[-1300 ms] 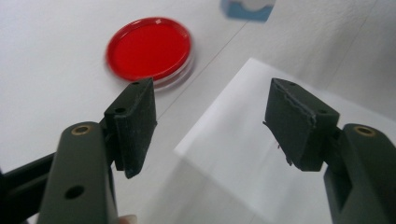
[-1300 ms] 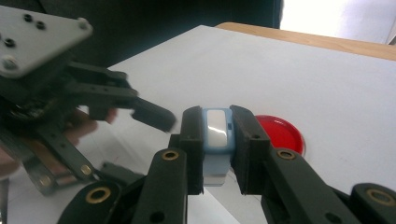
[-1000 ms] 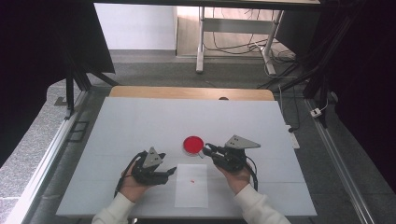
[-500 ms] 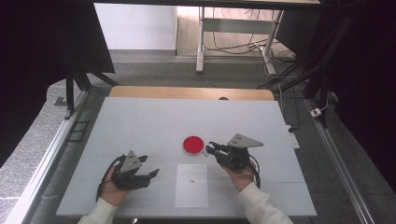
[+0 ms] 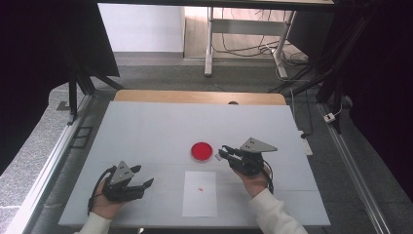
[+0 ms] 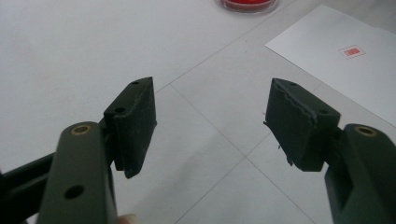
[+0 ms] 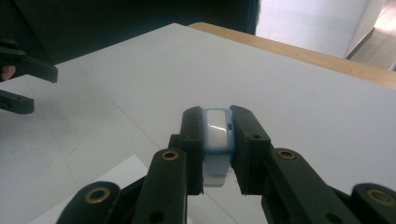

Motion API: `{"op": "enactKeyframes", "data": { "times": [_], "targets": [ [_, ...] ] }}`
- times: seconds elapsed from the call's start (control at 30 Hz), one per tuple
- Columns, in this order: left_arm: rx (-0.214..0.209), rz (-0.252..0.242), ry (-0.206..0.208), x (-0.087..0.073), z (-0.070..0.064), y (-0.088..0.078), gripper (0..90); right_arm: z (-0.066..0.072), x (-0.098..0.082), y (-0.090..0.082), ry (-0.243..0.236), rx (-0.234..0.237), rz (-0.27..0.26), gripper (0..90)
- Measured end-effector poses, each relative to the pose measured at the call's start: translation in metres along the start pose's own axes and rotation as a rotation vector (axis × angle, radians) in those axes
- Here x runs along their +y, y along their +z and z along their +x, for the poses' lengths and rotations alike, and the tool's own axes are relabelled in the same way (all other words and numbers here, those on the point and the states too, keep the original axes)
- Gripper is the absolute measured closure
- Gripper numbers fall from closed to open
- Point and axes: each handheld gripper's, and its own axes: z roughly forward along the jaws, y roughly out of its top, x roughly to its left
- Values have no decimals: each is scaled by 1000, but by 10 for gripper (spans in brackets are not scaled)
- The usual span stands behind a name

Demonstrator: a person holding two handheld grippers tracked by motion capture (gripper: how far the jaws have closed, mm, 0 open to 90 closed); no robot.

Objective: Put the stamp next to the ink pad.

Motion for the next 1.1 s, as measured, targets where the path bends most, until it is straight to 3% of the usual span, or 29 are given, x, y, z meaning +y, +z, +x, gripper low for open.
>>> {"op": "enactKeyframes", "data": {
  "times": [0.83,1.1],
  "targets": [
    [3,14,6,-3,3,4,334,-30,-1,14,-2,-95,32,754],
    [7,23,12,-3,3,5,334,-36,-7,31,-15,-104,82,753]
  ]
}}
